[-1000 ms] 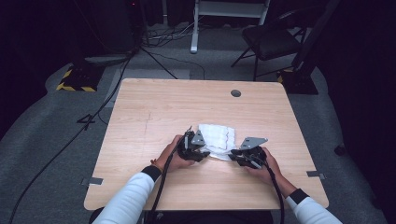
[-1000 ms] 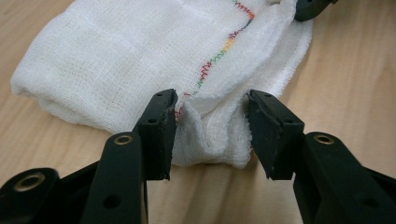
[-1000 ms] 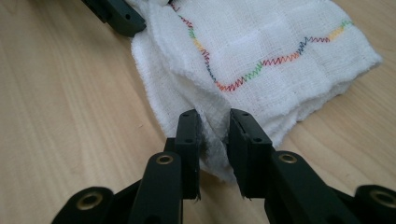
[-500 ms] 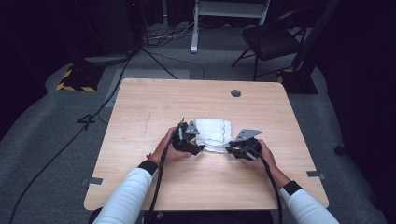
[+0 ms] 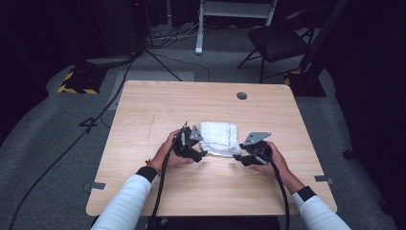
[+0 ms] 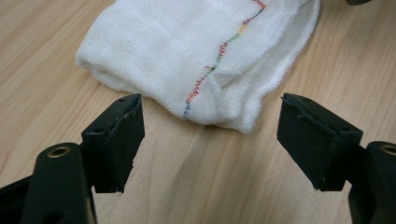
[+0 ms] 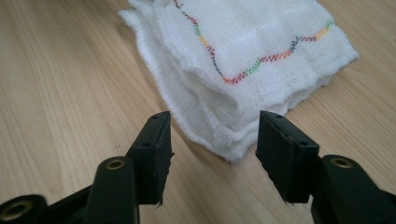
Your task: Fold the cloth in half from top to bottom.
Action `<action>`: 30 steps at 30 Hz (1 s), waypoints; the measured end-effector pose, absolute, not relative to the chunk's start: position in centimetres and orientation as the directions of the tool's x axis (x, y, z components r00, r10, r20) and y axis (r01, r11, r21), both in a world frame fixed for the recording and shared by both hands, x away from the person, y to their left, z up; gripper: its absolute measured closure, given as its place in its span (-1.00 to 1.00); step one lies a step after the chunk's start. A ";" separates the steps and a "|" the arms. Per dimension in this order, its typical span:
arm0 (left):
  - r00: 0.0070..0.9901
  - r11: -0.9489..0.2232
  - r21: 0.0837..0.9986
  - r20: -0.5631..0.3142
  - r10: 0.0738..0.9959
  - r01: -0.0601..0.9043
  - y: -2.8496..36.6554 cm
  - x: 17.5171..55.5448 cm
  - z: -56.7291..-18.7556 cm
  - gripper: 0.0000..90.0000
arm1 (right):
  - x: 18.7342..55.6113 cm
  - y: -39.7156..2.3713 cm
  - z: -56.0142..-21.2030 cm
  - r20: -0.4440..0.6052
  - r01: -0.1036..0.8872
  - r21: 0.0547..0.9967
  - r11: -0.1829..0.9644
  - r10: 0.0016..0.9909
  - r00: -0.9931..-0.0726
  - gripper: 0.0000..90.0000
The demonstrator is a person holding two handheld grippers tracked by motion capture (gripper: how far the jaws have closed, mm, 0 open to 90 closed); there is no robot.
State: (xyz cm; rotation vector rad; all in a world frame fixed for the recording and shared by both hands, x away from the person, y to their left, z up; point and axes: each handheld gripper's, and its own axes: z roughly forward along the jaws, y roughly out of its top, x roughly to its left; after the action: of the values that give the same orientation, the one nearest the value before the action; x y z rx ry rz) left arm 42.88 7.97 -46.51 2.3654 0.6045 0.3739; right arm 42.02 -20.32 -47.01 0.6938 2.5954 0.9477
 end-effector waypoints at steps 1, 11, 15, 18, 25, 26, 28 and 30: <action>0.851 -0.681 0.658 0.114 0.513 0.322 8.0 42.7 -46.4 -0.48 | 41.9 -20.4 -47.0 -0.103 0.343 0.660 0.669 0.532 -0.841 -0.06; 0.843 -0.703 0.637 0.152 0.516 0.316 9.2 41.2 -45.9 -0.51 | 41.3 -21.0 -46.4 -0.136 0.351 0.642 0.682 0.551 -0.823 -0.20; 0.841 -0.725 0.614 0.177 0.512 0.312 9.6 40.5 -45.9 -0.55 | 40.9 -21.5 -46.2 -0.132 0.352 0.636 0.687 0.547 -0.827 -0.21; 0.836 -0.731 0.609 0.192 0.514 0.309 10.2 39.9 -45.9 -0.55 | 40.6 -21.9 -46.1 -0.154 0.343 0.629 0.697 0.544 -0.825 -0.23; 0.834 -0.749 0.593 0.221 0.505 0.296 11.2 38.5 -46.1 -0.52 | 39.8 -23.0 -45.9 -0.158 0.343 0.623 0.704 0.542 -0.825 -0.28; 0.834 -0.754 0.586 0.225 0.504 0.297 11.3 38.3 -46.2 -0.52 | 39.6 -23.2 -45.9 -0.163 0.339 0.622 0.705 0.541 -0.825 -0.29; 0.837 -0.756 0.582 0.219 0.502 0.301 11.5 38.0 -46.3 -0.54 | 39.2 -23.6 -45.8 -0.172 0.334 0.625 0.705 0.542 -0.822 -0.29; 0.832 -0.752 0.584 0.220 0.510 0.306 11.9 37.6 -46.3 -0.55 | 38.9 -23.9 -45.9 -0.175 0.330 0.626 0.707 0.539 -0.824 -0.30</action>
State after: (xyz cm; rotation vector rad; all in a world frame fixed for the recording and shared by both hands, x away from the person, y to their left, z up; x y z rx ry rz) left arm 37.58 11.87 -46.35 2.4672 0.5978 0.5016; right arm 38.87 -23.94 -45.86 0.6784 2.5693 0.8460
